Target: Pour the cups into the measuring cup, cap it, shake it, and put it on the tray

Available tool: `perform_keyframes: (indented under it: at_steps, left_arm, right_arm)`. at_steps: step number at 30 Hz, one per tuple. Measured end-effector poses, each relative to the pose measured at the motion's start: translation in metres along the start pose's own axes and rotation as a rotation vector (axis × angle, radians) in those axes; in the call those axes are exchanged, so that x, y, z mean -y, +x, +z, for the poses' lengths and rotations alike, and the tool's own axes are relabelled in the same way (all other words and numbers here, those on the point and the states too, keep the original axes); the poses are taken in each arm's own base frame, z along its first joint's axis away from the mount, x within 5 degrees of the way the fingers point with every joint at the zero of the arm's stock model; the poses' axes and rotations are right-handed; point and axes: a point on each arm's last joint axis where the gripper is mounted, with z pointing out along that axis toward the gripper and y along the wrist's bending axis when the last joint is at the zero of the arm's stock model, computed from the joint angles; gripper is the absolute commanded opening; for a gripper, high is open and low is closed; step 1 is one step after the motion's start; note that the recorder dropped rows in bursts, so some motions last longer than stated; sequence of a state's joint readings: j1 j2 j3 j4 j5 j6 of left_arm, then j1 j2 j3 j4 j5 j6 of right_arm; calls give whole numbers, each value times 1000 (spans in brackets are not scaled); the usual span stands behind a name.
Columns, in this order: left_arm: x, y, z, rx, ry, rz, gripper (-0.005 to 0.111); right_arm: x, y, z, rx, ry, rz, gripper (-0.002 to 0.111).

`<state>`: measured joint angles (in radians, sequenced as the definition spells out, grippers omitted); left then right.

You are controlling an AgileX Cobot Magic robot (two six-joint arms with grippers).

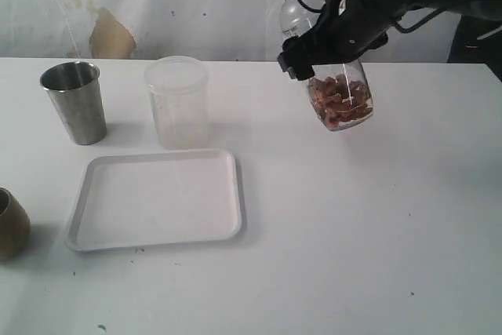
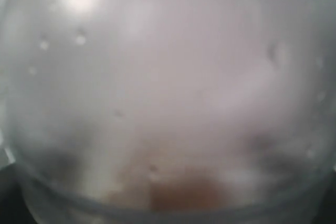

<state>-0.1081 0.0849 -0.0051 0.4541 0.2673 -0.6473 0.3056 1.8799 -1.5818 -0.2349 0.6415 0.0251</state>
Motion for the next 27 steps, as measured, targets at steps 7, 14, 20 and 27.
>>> perform_keyframes:
  at_steps: [7,14,20,27]
  left_arm:
    - [0,0,0,0,0,0,1]
    - [0,0,0,0,0,0,1]
    - [0,0,0,0,0,0,1]
    - [0,0,0,0,0,0,1]
  right_arm:
    - [-36,-13,0,-16,168,-207,0]
    - [-65,-31,6,-17,290,-359,0]
    - [-93,-33,22,-2,401,-562,0]
    - [-106,-35,30,27,471,-695,0]
